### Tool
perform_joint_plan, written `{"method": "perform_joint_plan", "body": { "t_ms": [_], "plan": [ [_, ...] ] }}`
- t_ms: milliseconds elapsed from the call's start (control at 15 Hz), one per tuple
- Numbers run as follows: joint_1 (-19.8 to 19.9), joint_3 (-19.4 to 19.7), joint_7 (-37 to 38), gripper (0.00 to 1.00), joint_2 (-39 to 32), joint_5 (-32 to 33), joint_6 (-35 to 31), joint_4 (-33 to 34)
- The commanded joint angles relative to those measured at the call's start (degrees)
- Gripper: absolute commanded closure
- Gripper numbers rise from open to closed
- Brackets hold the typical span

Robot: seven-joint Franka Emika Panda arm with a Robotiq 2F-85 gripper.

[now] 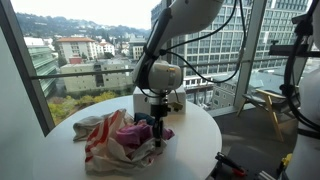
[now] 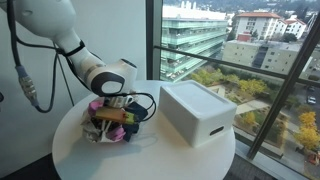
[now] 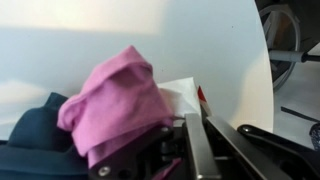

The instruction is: Put the shirts in the plastic

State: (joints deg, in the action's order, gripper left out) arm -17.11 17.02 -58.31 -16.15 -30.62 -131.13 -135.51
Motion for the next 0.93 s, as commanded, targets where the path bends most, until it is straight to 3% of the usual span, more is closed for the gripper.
{"method": "perform_joint_plan", "body": {
  "t_ms": [0, 200, 467, 667, 867],
  "plan": [
    [11.24, -7.73, 9.34, 0.92, 5.74, 4.91, 9.75, 2.34],
    [17.08, -10.62, 13.35, 0.91, 6.05, 2.81, 23.60, 6.84],
    [22.05, -11.70, 14.88, 0.91, 5.36, -2.08, 39.24, 12.13],
    [23.33, -11.45, 15.16, 0.91, 8.29, -4.32, 41.71, 12.01],
    [23.28, -11.35, 14.46, 0.92, 12.73, -3.00, 38.85, 10.24]
  ]
}}
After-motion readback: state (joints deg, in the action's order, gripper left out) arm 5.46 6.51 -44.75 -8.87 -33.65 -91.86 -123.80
